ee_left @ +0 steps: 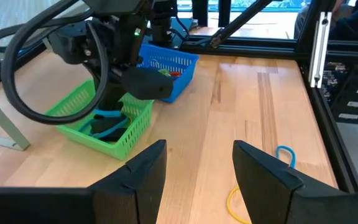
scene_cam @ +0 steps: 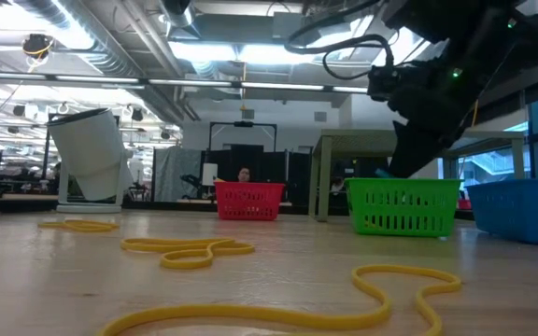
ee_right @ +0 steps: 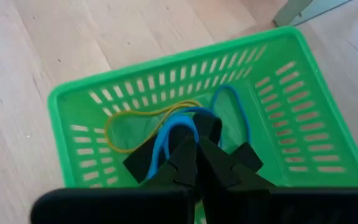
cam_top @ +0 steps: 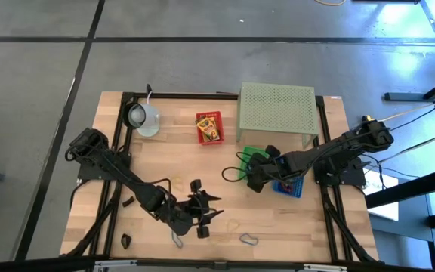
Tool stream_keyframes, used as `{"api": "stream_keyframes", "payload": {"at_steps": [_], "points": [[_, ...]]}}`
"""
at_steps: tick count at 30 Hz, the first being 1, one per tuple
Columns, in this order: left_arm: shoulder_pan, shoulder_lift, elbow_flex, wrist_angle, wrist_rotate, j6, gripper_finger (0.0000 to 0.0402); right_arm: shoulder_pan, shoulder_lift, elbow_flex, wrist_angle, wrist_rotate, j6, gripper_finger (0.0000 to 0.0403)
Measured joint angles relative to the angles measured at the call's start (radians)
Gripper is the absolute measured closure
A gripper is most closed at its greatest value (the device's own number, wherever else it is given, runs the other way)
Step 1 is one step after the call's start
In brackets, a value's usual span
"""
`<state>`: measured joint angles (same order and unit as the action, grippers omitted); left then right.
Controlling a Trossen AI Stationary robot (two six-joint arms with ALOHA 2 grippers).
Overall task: Pick & Place Office Desk Supplies
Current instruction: Put the blue rubber band into the green bin
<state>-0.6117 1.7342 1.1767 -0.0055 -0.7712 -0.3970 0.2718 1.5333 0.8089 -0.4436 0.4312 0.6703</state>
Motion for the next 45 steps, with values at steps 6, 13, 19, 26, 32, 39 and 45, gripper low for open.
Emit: {"api": "stream_keyframes", "payload": {"at_steps": [6,13,19,26,32,39,45], "points": [[-0.008,0.0,0.0,-0.007,-0.013,-0.046,0.0222,0.0,0.0,0.0,0.002,0.003,0.002,0.0367],[-0.04,0.0,0.0,-0.203,0.1,-0.312,0.0222,0.0,0.0,0.0,0.002,0.006,0.002,0.0305],[-0.068,0.0,0.0,-0.566,0.365,-0.667,0.0222,0.0,0.0,0.0,0.018,0.035,0.002,0.0255],[-0.113,-0.002,-0.016,-0.887,0.236,-0.911,0.0222,0.0,-0.001,0.0,0.068,0.051,0.002,0.021],[-0.07,-0.002,-0.111,-0.89,0.171,-1.011,0.0222,0.0,-0.001,0.0,0.07,0.05,0.002,0.0186],[0.036,-0.002,-0.25,-0.89,0.266,-1.181,0.0221,0.0,-0.001,0.0,0.07,0.049,0.002,0.0177],[0.099,-0.007,-0.335,-0.839,0.278,-1.243,0.0221,0.0,-0.001,0.0,0.07,0.047,-0.001,0.0176]]}}
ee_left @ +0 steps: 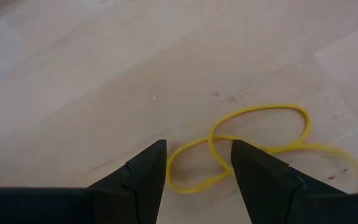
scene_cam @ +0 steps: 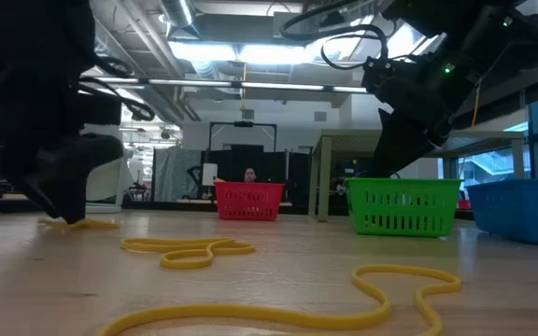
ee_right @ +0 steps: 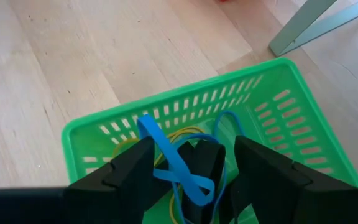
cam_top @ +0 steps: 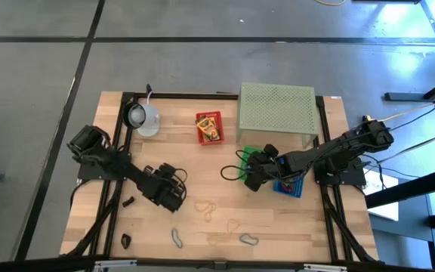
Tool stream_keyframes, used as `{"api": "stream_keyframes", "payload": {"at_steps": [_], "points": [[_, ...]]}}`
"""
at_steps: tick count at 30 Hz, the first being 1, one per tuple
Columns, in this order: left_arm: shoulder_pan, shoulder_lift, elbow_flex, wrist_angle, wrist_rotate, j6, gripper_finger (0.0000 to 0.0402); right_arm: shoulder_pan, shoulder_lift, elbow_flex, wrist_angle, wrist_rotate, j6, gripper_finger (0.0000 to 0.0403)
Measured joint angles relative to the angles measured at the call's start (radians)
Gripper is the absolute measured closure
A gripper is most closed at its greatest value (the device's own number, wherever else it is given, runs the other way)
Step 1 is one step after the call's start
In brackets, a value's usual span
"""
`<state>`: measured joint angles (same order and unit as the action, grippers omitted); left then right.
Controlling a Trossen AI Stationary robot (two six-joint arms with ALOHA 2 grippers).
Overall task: Pick & Place Office Desk Supplies
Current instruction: Put the blue rubber band into the green bin
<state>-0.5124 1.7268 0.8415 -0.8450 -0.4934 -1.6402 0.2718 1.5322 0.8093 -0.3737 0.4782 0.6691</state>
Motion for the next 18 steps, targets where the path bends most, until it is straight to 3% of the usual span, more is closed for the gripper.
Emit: {"api": "stream_keyframes", "payload": {"at_steps": [7,18], "points": [[0.006,-0.001,-0.028,0.059,0.009,0.0,0.0242,0.0,0.0,0.0,0.0,0.0,-0.004,0.0176],[-0.037,0.005,-0.028,0.089,-0.002,0.013,0.0387,0.0,-0.015,0.001,-0.017,-0.045,-0.005,0.0185]]}}
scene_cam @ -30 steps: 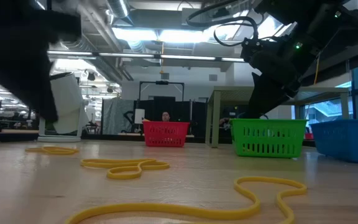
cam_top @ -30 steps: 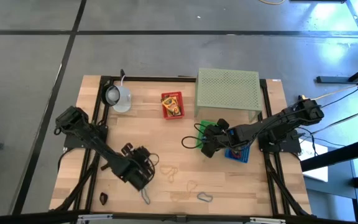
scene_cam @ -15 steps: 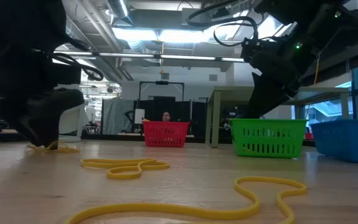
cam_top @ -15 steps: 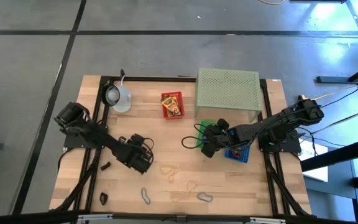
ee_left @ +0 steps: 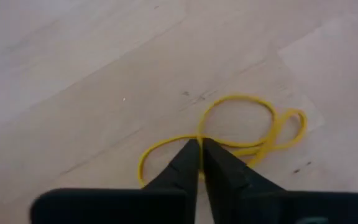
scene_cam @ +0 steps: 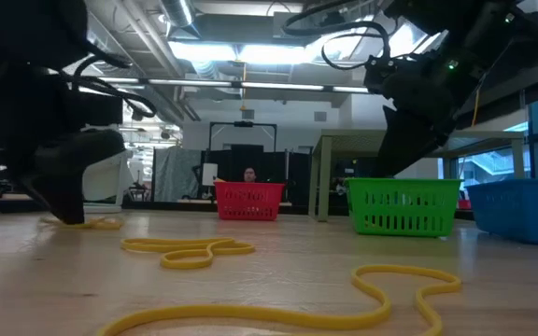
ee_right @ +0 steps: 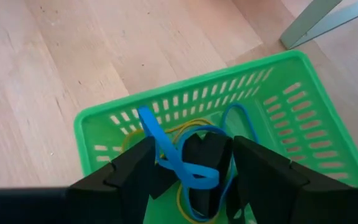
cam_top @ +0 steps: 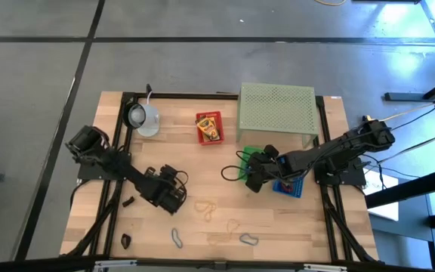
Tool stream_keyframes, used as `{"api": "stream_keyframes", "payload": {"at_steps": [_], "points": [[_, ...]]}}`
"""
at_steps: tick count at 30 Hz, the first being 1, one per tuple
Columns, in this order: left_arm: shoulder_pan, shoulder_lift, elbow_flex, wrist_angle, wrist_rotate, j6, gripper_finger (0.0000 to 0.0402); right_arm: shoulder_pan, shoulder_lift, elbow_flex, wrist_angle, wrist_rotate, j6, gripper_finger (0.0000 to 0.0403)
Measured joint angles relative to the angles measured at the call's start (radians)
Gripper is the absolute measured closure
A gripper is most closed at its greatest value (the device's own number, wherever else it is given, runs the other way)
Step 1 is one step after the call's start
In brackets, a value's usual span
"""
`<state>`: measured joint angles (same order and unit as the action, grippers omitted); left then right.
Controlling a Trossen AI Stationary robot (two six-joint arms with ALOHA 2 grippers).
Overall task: Pick & Place Office Desk Supplies
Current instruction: Put the blue rubber band into the green bin, then put the yellow rubber band into the green bin
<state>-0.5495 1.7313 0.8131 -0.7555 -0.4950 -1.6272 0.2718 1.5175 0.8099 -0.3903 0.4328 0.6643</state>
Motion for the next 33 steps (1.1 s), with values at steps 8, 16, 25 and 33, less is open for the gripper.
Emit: {"api": "stream_keyframes", "payload": {"at_steps": [8,16,25,33], "points": [[-0.016,-0.035,0.056,0.012,-0.036,0.115,0.0399,0.002,-0.066,0.0,-0.07,-0.005,0.022,0.0194],[-0.034,-0.065,0.158,0.036,-0.197,0.283,0.0399,0.04,-0.134,0.0,-0.067,-0.006,0.035,0.0195],[-0.046,-0.066,0.245,0.408,-0.319,0.731,0.0398,0.096,-0.157,0.0,0.151,-0.012,-0.115,0.0195],[-0.045,-0.066,0.246,0.869,-0.325,1.185,0.0399,0.15,-0.156,0.0,0.458,-0.208,-0.341,0.0195]]}}
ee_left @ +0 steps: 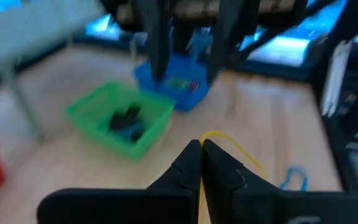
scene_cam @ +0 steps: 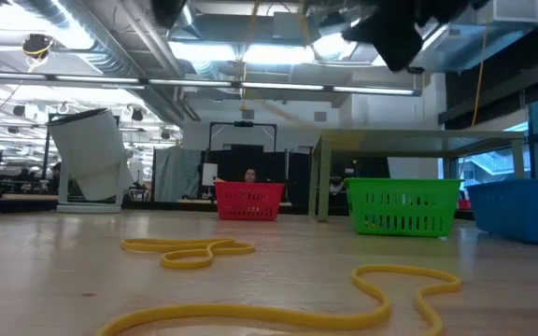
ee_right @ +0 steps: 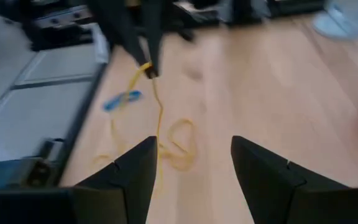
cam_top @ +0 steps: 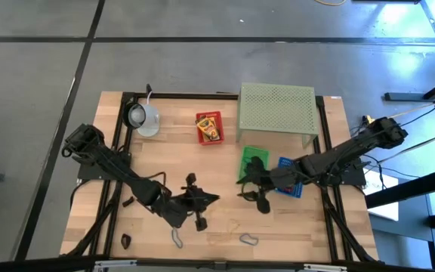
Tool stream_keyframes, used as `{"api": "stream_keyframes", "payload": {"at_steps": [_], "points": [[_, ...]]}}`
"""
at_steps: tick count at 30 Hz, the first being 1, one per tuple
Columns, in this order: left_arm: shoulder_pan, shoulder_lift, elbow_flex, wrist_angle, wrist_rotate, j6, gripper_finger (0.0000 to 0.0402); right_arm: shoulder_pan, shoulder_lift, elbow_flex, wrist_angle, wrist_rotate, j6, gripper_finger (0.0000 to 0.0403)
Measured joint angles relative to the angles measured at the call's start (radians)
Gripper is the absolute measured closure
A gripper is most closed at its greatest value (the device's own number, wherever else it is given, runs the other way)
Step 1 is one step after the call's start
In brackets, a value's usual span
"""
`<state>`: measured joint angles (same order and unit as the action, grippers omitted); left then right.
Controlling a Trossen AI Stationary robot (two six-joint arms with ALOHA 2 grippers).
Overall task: Pick & Place Office Desk Supplies
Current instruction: Put the yellow rubber band into the green bin
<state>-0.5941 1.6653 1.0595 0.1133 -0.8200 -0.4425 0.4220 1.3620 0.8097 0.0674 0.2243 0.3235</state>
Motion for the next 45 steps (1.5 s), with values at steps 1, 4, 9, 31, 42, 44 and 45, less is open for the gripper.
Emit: {"api": "stream_keyframes", "payload": {"at_steps": [1,4,9,31,42,44,45], "points": [[0.0,0.0,0.0,0.05,-0.001,0.048,0.0398,0.008,0.005,0.0,0.027,-0.01,-0.018,0.0195],[0.0,0.0,0.0,0.18,-0.001,0.179,0.0396,0.028,0.021,0.0,0.09,-0.016,-0.07,0.0195],[0.002,0.0,0.0,0.308,0.001,0.337,0.0399,0.043,0.059,0.0,0.2,-0.029,-0.139,0.0195],[0.159,-0.001,0.0,0.52,0.192,0.465,0.0399,0.042,0.103,0.0,0.311,-0.031,-0.153,0.0195],[0.173,-0.001,0.0,0.52,0.186,0.465,0.0399,0.042,0.103,0.0,0.311,-0.031,-0.15,0.0195],[0.173,-0.001,0.0,0.52,0.186,0.465,0.0398,0.044,0.103,0.0,0.306,-0.034,-0.148,0.0197],[0.173,-0.001,0.0,0.519,0.186,0.465,0.0397,0.046,0.103,0.0,0.306,-0.033,-0.139,0.02]]}}
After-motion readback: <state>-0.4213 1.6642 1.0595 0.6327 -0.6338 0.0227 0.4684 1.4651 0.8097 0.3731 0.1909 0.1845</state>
